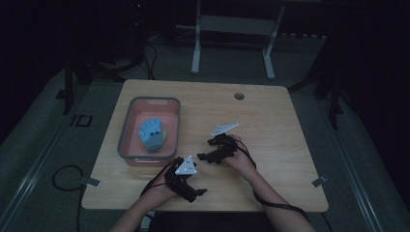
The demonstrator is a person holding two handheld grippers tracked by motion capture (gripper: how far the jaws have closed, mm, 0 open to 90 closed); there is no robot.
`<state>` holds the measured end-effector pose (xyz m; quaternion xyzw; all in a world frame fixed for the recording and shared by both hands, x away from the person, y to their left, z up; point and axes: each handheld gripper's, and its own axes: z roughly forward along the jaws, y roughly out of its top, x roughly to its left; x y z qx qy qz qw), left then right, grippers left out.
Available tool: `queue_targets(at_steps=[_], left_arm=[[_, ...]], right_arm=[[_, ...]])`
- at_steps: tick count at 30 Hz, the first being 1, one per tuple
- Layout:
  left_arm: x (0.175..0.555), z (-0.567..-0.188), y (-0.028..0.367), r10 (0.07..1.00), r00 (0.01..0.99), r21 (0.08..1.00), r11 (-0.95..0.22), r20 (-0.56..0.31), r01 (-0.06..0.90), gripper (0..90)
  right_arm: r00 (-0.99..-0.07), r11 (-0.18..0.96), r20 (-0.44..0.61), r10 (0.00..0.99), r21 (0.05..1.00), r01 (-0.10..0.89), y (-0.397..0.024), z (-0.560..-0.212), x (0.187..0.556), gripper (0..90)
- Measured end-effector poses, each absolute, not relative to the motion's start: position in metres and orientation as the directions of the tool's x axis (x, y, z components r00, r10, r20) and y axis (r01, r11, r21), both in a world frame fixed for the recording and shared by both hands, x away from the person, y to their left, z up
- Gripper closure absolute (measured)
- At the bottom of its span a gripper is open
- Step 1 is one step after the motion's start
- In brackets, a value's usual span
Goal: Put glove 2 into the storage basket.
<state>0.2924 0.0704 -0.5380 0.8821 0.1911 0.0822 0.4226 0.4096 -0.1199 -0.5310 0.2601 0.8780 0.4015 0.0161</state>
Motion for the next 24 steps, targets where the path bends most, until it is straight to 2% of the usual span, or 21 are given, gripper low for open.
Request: queue_targets(at_steps=[24], left_arm=[[0.294,-0.553,0.069,0.441,0.897,0.763,-0.577,-0.008,0.29,2.4]], right_arm=[[-0.87,0.557,0.152,0.468,0.714,0.424,-0.134,-0.553,0.4,14.9]])
